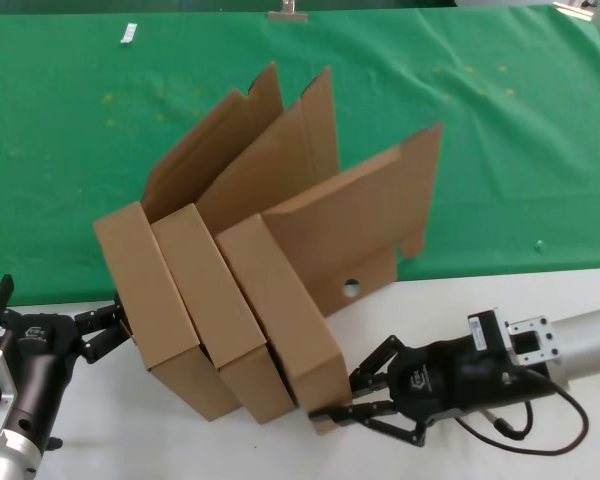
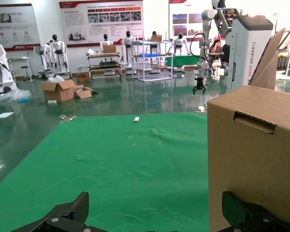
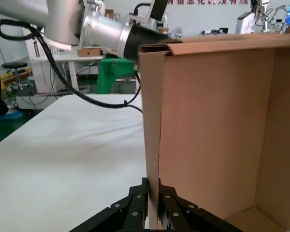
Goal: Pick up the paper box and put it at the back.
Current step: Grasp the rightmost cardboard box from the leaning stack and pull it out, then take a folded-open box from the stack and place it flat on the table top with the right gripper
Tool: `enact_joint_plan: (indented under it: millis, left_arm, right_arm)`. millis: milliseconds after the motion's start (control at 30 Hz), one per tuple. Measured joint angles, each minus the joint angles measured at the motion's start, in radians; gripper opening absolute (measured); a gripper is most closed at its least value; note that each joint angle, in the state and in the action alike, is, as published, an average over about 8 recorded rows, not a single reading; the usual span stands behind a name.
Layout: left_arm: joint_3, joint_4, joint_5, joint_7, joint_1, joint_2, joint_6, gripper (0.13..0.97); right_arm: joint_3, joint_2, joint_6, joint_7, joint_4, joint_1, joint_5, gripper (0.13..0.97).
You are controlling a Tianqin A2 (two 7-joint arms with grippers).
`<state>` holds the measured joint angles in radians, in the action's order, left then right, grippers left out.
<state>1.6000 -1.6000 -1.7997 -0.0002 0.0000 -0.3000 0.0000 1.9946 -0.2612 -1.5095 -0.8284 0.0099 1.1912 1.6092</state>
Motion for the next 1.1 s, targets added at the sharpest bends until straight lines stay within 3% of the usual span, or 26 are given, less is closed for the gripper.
enact_joint_plan:
  millis: [133, 567, 900, 1100]
  left_arm:
    - [0.000, 0.000, 0.000, 0.000, 0.000, 0.000, 0.000, 0.966]
    - [0.000, 0.000, 0.000, 0.000, 0.000, 0.000, 0.000, 0.966]
    - [0.000, 0.000, 0.000, 0.000, 0.000, 0.000, 0.000, 0.966]
    - [0.000, 0.000, 0.000, 0.000, 0.000, 0.000, 0.000, 0.966]
  right_arm:
    - [-0.019, -0.009, -0.017, 0.008, 0.001, 0.008, -0.003, 0.177]
    - [-0.095, -0.088, -0.004, 0.018, 0.013, 0.097, 0.031, 0.154]
    - [-0.166, -0.106, 0.384, -0.184, 0.010, 0.257, 0.030, 0.154]
    - [-0.145, -0.077, 0.624, -0.237, 0.009, 0.309, -0.012, 0.154]
